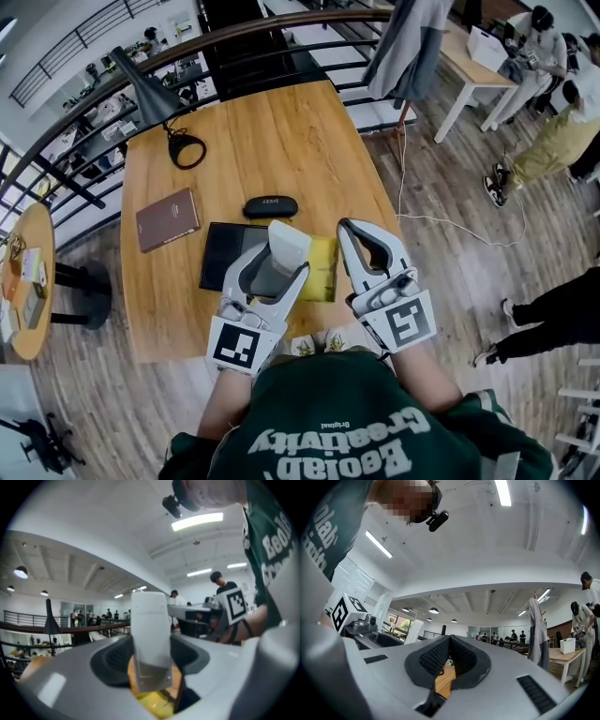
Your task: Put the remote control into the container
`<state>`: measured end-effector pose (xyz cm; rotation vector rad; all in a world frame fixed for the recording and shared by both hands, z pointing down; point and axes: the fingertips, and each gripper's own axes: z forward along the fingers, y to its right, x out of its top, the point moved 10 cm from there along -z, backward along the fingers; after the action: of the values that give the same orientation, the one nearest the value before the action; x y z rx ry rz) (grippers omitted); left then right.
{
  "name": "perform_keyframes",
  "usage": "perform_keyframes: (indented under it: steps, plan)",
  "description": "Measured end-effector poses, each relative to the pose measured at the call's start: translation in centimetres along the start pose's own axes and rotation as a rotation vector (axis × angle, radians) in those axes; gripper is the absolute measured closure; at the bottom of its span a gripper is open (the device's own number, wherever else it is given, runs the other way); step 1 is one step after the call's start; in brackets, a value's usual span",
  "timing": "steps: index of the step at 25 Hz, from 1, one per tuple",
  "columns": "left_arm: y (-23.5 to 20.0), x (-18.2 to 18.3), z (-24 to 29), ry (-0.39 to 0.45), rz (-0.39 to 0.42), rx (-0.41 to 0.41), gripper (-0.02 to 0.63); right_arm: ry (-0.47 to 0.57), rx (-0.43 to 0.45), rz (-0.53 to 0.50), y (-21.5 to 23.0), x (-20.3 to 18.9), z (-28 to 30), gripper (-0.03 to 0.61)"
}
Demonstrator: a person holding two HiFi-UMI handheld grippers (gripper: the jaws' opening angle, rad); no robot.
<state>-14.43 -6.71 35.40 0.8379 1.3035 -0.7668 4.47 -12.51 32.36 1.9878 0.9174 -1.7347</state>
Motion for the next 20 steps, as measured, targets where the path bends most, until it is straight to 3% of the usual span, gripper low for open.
perform_keyframes:
  steps: [10,20]
  plan:
    - [0.8,-5.2,3.6,-0.231,0.006,-0.071,0.367,0.001,-0.012,0.012,1.1,-0.4,-0.4,0.563]
    - [1.2,-10.9,7.1,-0.461,-0.045,-0.136,0.367,-0.012,-0.027,0.029,2.1,-1.3,-0.3,0.563]
